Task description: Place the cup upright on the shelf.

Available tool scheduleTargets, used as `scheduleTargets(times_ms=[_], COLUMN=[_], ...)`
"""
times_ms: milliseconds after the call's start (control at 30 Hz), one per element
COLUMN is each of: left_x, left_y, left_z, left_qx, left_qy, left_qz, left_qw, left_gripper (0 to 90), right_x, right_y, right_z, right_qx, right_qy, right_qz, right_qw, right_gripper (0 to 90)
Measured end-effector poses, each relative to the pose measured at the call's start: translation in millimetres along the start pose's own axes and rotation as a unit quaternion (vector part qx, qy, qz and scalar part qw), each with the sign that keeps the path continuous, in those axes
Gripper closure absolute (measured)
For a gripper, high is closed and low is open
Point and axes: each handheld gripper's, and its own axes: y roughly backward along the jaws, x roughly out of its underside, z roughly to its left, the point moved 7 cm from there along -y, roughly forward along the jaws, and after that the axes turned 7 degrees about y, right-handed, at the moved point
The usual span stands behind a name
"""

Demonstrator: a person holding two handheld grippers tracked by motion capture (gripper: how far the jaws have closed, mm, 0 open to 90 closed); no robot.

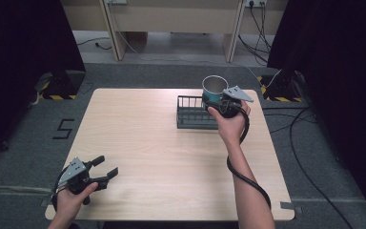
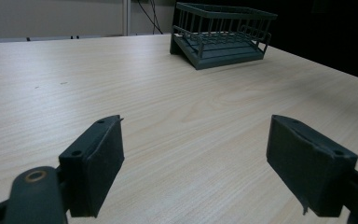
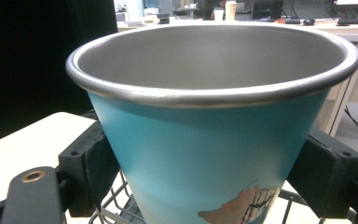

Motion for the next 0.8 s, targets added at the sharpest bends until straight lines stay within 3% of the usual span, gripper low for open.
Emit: scheduleTargets(times_ms=[800], left_x=[-0.5], left_y=[0.4], left_z=[0.8], left_qx=[-0.001], left_qy=[0.002], left_qz=[-0.002], left_qw=[1.0], left_gripper=[18.2], right_x=[7.9], right_y=[-22.9], right_z=[-2.9], right_qx=[0.007], right_qy=[-0.012], right_qz=[0.016], right_qw=[0.9998], right_gripper=[18.2])
